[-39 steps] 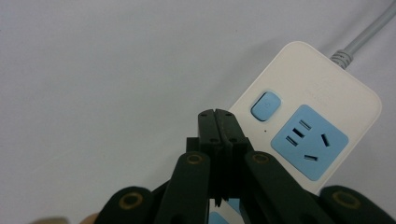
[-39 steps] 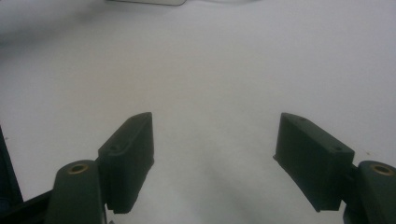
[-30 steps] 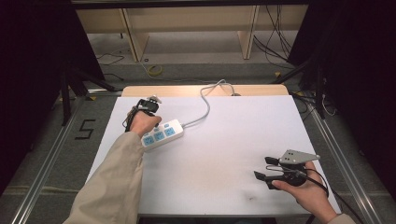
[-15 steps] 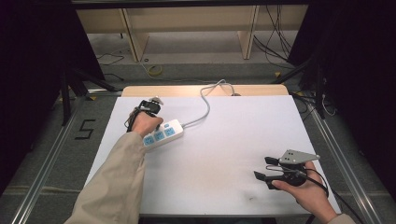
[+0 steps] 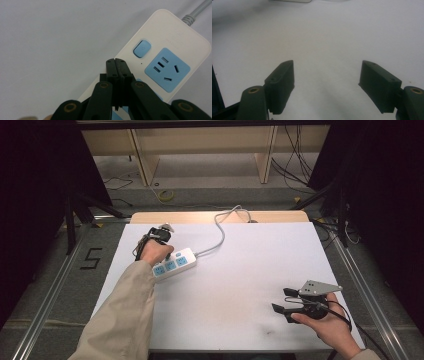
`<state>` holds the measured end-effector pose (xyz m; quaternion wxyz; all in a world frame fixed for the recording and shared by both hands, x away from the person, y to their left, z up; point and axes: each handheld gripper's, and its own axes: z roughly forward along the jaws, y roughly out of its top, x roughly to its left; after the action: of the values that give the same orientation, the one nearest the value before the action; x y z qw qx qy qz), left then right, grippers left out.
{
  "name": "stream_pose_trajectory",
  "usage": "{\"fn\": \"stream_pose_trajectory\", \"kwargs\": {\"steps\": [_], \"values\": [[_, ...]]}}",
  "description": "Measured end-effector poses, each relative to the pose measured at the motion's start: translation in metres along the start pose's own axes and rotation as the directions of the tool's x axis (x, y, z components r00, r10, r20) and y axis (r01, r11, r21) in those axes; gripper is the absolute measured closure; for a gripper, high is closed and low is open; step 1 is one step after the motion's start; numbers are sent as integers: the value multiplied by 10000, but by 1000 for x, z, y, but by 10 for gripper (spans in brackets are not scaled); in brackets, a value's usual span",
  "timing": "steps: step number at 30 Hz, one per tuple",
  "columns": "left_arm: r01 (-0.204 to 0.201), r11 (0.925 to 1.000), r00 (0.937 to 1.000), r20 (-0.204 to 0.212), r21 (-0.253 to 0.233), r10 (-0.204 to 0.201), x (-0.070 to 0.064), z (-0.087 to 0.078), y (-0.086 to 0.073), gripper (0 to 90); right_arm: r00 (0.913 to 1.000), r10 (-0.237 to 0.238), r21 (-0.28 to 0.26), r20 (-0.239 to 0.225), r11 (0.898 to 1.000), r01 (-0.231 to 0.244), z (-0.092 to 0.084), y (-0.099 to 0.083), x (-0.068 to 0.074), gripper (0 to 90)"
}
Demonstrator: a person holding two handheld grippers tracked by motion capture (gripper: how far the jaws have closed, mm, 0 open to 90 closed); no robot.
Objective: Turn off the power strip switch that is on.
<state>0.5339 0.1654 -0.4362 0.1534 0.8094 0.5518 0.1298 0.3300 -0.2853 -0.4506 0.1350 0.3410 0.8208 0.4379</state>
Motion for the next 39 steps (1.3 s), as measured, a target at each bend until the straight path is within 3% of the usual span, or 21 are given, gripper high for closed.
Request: {"fn": "stream_pose_trajectory", "kwargs": {"steps": [8, 15, 39], "values": [[-321, 9984, 9991, -269, 463, 333, -4, 0, 5, 899, 10000, -13, 17, -6, 10000, 14, -1, 0, 0, 284], [-271, 9977, 9988, -382, 619, 295, -6, 0, 6, 899, 10000, -9, 12, -18, 10000, 9, -1, 0, 1, 284], [-406, 9968, 9973, -581, 684, 446, -9, 1, 7, 899, 10000, -32, -8, -20, 10000, 32, 0, 0, 1, 284]]}}
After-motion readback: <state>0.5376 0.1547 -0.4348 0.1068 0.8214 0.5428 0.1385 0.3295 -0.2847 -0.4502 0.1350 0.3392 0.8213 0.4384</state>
